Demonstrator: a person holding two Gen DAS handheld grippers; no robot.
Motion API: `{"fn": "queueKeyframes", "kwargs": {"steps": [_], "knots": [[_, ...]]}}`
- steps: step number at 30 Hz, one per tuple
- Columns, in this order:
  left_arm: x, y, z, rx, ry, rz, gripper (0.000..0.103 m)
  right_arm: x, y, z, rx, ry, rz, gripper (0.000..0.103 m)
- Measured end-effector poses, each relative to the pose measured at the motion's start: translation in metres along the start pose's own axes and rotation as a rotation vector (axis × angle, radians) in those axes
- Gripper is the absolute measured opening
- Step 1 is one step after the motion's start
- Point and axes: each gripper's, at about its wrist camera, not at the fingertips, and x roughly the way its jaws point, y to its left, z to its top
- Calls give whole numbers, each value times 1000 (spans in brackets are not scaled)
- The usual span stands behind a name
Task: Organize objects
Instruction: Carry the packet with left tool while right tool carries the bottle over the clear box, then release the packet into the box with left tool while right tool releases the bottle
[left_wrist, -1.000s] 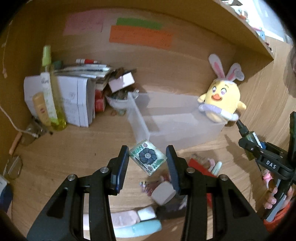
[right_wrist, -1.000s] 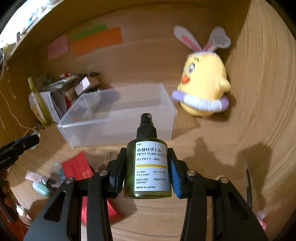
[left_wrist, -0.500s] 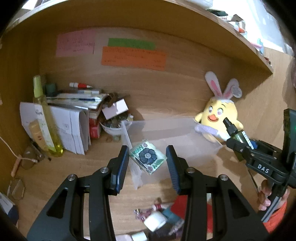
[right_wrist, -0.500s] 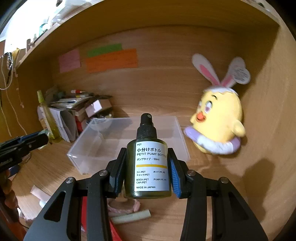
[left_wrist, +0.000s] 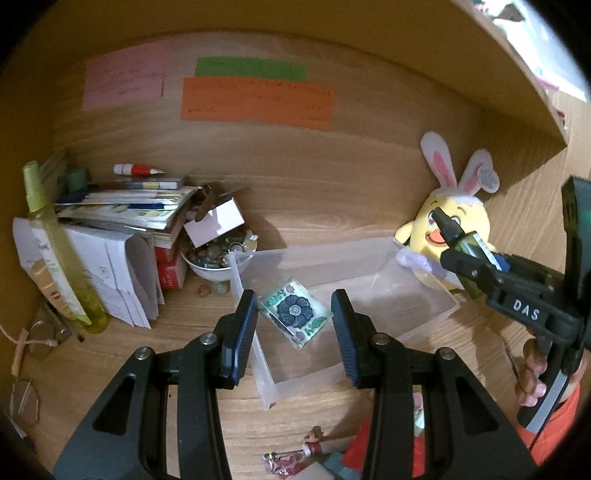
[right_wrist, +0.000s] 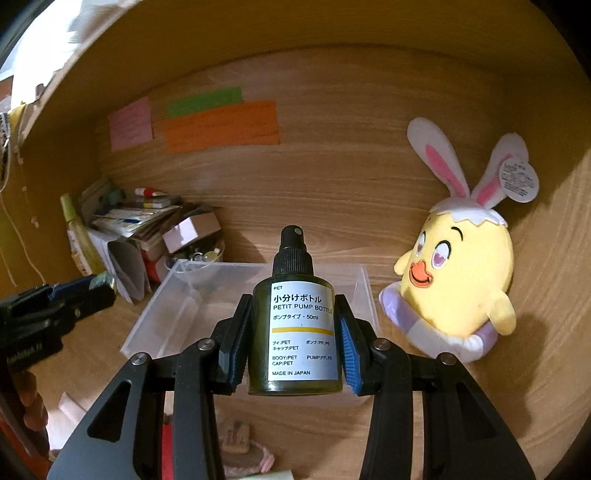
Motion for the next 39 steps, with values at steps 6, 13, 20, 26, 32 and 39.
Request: {"fn": "queueKeyframes", "kwargs": {"steps": [6, 13, 20, 26, 32, 39], "knots": [[23, -1, 3, 12, 42, 2, 41, 32, -7, 8, 19, 67, 15, 38], [50, -6, 0, 46, 99, 12, 41, 67, -13, 3, 26, 136, 7, 38], [74, -8, -7, 60, 142, 10, 41, 95, -15, -8, 31, 206, 11, 38], [90, -9, -14, 78, 178, -5, 41, 109, -10, -16, -6, 238, 4, 38], [93, -15, -19, 125, 178, -3, 41, 118, -4, -21, -42, 260, -11, 38], [95, -20, -22, 152, 188, 2, 41, 126, -2, -25, -49, 287, -20, 38]]}}
